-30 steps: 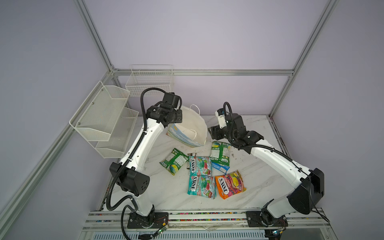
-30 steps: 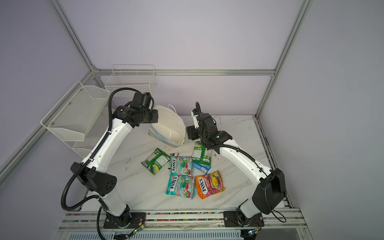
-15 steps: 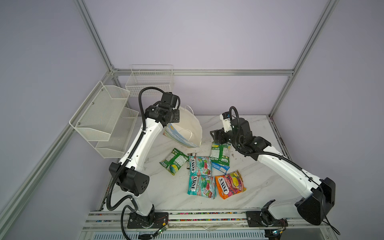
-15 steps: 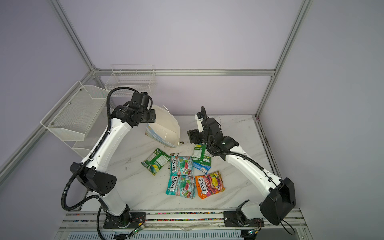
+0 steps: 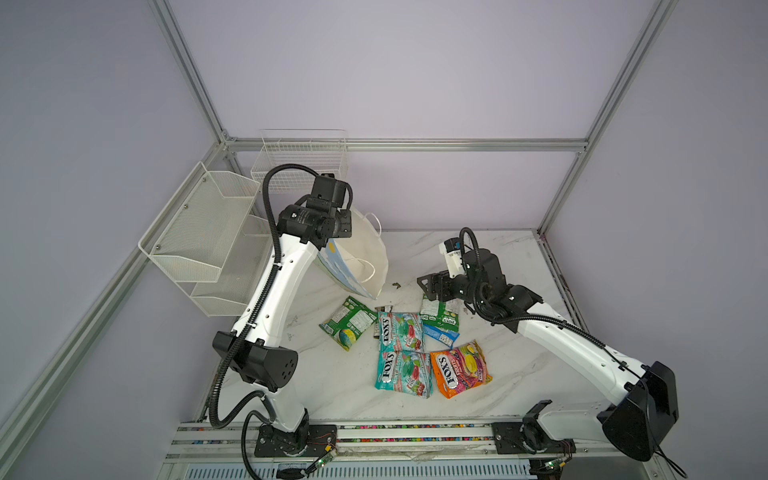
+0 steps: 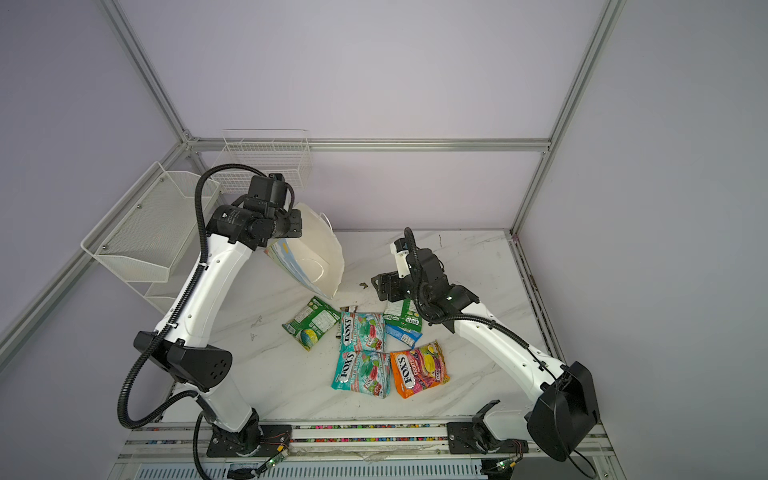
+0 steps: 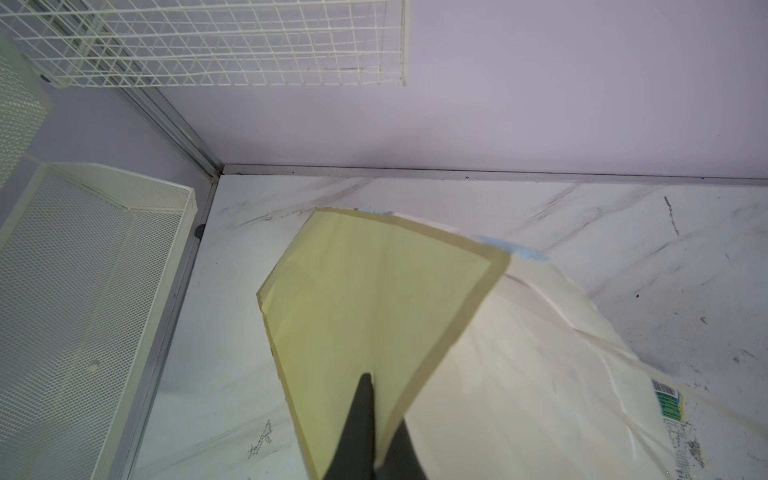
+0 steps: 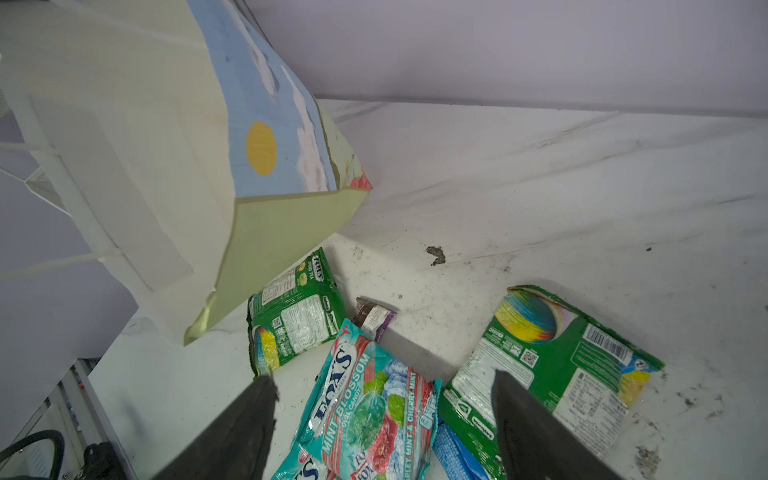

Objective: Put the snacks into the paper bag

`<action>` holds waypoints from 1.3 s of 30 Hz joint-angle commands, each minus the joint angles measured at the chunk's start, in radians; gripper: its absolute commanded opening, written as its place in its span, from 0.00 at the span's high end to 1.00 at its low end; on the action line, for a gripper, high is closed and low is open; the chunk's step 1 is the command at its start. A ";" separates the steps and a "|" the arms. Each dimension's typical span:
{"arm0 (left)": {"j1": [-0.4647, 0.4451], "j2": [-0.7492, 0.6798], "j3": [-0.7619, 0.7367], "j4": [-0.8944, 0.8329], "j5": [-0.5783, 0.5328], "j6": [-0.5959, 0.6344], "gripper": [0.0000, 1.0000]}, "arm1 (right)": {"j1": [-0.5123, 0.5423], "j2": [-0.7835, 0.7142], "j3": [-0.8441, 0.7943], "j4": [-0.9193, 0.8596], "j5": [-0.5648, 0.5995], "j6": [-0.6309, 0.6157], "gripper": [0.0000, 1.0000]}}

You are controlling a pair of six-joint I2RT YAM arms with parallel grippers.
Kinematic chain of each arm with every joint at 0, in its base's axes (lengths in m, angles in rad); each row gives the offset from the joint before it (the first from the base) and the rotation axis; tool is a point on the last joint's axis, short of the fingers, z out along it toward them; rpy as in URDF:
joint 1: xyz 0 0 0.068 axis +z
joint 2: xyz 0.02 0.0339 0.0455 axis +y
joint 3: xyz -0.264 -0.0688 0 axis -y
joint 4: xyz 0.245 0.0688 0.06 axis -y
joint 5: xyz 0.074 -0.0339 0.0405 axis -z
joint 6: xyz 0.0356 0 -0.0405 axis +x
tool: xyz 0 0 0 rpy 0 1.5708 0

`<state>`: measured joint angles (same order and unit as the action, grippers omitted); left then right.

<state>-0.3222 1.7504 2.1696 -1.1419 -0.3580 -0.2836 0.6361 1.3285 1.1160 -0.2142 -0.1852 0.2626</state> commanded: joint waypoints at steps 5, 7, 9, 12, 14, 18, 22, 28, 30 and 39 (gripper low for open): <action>0.025 -0.067 0.069 -0.028 -0.048 0.034 1.00 | 0.012 0.040 -0.035 0.080 -0.142 0.069 0.17; 0.030 -0.075 0.060 -0.033 -0.060 0.040 1.00 | 0.018 0.061 -0.048 0.106 -0.175 0.087 0.17; 0.037 -0.081 0.055 -0.037 -0.073 0.046 1.00 | 0.032 0.078 -0.060 0.127 -0.192 0.101 0.17; 0.041 -0.089 0.055 -0.051 -0.095 0.055 1.00 | 0.057 0.105 -0.077 0.157 -0.195 0.133 0.17; 0.044 -0.095 0.053 -0.060 -0.110 0.058 1.00 | 0.071 0.128 -0.090 0.185 -0.204 0.162 0.18; 0.055 -0.112 0.043 -0.071 -0.137 0.064 1.00 | 0.104 0.175 -0.117 0.245 -0.217 0.212 0.19; 0.075 -0.130 0.033 -0.084 -0.153 0.064 1.00 | 0.149 0.226 -0.108 0.284 -0.224 0.235 0.20; 0.096 -0.163 -0.003 -0.090 -0.180 0.064 1.00 | 0.220 0.327 -0.056 0.311 -0.221 0.250 0.20; 0.104 -0.175 -0.019 -0.089 -0.180 0.064 1.00 | 0.240 0.356 -0.048 0.333 -0.213 0.267 0.20; 0.131 -0.234 -0.064 -0.089 -0.177 0.064 1.00 | 0.316 0.512 0.043 0.357 -0.157 0.324 0.03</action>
<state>-0.2028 1.5570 2.1384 -1.2514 -0.5156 -0.2413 0.9340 1.8061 1.1225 0.1009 -0.3672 0.5495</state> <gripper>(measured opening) 0.047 0.974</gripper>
